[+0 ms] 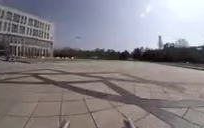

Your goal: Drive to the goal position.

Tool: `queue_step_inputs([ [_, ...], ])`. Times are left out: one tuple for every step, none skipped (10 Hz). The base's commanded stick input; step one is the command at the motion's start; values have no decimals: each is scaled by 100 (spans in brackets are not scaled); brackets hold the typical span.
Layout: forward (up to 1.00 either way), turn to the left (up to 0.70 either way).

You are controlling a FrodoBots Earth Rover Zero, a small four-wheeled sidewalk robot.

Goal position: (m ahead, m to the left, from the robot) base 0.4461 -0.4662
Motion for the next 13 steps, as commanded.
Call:
queue_step_inputs([
  [0, -100],
  [0, -100],
  [0, -100],
  [0, -100],
  [0, -100],
  [0, -100],
  [0, -100],
  [0, -100],
  [0, -100],
  [0, -100],
  [0, -100],
  [0, -100],
  [0, -100],
])
